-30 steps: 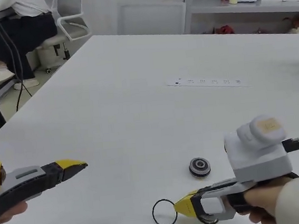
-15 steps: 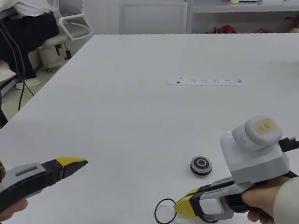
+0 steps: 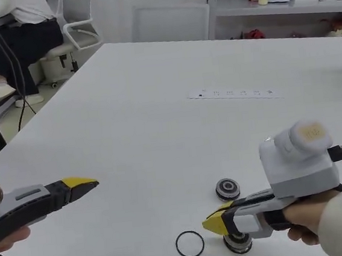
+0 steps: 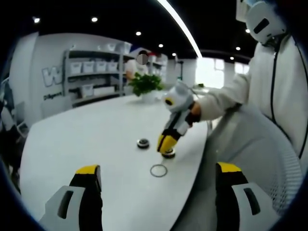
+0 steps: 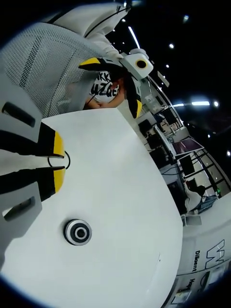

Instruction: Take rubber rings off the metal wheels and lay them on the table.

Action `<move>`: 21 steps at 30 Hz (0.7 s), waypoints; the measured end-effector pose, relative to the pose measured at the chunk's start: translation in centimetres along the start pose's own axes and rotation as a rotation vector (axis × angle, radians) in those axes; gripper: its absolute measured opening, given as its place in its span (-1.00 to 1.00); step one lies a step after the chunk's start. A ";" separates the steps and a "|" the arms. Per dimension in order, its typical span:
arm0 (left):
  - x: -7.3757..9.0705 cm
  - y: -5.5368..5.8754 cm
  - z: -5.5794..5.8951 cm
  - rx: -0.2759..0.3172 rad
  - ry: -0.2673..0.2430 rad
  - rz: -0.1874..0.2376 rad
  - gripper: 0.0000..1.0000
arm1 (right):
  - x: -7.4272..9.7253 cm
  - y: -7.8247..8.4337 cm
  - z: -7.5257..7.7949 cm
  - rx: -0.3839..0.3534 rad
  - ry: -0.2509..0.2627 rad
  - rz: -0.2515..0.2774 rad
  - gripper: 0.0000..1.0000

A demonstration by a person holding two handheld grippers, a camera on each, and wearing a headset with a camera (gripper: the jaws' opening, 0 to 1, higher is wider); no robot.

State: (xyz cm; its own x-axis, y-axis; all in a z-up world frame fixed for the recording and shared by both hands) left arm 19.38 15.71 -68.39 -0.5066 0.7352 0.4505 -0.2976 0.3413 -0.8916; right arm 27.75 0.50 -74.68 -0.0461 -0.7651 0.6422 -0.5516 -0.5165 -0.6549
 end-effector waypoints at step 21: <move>0.5 -4.0 0.1 -0.063 0.022 0.006 0.99 | 7.2 -2.2 1.4 0.040 0.078 0.182 -0.78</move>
State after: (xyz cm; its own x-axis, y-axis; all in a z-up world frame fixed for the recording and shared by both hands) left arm 20.20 14.68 -64.57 -0.4898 0.7500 0.4445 -0.2427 0.3724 -0.8958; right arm 29.75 -4.39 -69.21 -0.2071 -0.8161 0.5396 -0.4950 -0.3883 -0.7773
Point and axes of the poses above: the centre of the closed fingertips' face, and the gripper's own axes: x roughly backward along the fingers, z roughly to its right, y roughly out of its underside, the point moved 4 cm from there along x, roughly backward along the fingers, and after that the axes turned 7 degrees about -z, right-handed, at the moved point
